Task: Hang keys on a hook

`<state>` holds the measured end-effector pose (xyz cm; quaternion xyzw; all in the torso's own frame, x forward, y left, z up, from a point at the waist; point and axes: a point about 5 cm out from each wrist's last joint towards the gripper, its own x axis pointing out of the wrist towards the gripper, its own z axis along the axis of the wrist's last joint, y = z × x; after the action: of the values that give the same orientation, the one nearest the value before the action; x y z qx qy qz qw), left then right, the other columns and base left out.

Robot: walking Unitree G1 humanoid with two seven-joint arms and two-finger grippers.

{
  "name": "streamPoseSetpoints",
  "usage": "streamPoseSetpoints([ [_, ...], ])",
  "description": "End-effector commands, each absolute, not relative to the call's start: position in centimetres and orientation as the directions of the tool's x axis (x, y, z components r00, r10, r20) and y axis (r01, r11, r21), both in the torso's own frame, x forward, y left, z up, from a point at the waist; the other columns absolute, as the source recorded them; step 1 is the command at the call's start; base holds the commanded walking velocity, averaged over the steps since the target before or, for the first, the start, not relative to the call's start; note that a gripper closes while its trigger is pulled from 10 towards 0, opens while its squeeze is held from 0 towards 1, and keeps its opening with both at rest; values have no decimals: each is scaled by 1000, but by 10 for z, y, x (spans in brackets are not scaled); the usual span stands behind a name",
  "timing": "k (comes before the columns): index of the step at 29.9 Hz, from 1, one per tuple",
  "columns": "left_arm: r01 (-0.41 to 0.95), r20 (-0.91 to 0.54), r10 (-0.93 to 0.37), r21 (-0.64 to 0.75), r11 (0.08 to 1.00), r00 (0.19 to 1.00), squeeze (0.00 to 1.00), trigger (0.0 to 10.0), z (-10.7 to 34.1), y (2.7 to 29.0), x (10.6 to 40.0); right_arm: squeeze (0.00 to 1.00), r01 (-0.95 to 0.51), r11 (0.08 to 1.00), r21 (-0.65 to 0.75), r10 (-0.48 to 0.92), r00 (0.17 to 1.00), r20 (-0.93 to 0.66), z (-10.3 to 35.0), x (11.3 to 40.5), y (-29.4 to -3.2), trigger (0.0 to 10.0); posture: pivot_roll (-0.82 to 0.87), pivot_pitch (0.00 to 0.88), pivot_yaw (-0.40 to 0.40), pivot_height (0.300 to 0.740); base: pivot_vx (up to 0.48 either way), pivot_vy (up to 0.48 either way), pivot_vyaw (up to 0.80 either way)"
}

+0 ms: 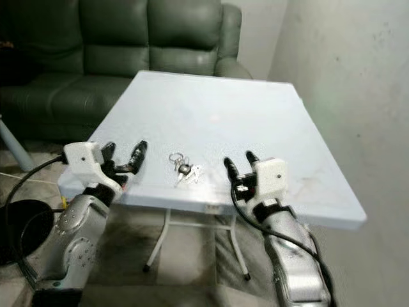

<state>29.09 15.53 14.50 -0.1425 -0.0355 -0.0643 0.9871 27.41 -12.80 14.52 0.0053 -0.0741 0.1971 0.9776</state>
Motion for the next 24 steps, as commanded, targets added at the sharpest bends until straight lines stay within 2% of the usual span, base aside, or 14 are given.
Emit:
streamPoseSetpoints([
  [1, 176, 101, -153, -285, 942, 983, 0, 10000, 149, 143, 291, 0, -364, 931, -29, 364, 920, 143, 147, 273, -137, 10000, -37, 10, -48, 740, 379, 0, 0],
  [9, 171, 100, -148, -289, 942, 984, 0, 10000, 149, 142, 291, 0, -376, 926, -33, 377, 915, 143, 147, 273, -136, 10000, -34, 6, -53, 740, 362, 0, 0],
  [24, 143, 107, -118, -275, 951, 987, 0, 10000, 146, 140, 285, 0, -437, 898, -51, 440, 892, 102, 142, 273, -137, 10000, -17, 0, -80, 740, 0, 0, 0],
])
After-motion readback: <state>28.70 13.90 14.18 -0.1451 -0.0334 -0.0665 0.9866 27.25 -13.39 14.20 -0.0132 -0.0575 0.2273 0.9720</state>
